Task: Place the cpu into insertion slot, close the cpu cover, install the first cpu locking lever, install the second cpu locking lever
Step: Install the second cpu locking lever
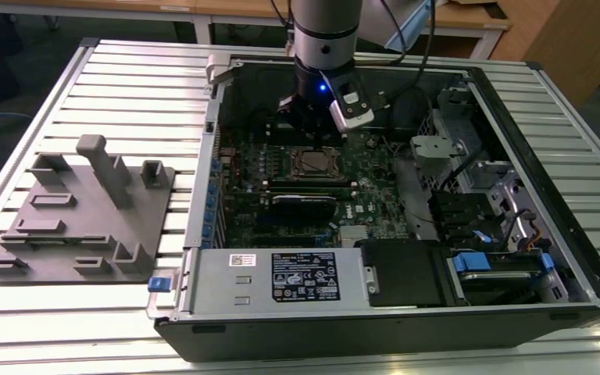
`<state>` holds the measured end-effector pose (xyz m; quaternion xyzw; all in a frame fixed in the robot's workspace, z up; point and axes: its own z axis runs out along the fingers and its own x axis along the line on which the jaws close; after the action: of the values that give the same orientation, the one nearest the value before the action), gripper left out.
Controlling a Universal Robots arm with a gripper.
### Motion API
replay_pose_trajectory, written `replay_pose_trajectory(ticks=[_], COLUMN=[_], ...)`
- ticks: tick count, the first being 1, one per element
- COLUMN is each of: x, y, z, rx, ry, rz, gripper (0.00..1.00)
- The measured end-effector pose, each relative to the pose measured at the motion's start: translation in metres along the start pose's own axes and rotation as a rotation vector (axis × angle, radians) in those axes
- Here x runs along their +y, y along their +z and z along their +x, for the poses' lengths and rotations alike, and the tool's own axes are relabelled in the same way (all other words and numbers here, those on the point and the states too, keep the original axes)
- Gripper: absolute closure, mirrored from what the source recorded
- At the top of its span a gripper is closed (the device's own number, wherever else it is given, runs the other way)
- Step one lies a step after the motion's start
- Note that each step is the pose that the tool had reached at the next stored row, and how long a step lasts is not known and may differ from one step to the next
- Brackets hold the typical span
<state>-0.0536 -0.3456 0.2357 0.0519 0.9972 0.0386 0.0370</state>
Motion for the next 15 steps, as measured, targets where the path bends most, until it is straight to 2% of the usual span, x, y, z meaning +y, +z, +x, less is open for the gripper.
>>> replay_pose_trajectory(ticks=[11,13,15], x=[0.0,0.0,0.0], y=[0.0,0.0,0.0], z=[0.0,0.0,0.0], rx=[0.0003,0.0027,0.0029], ry=[-0.003,-0.033,-0.035], rz=[-0.0002,-0.0023,-0.0025], gripper=[0.89,0.89,0.89])
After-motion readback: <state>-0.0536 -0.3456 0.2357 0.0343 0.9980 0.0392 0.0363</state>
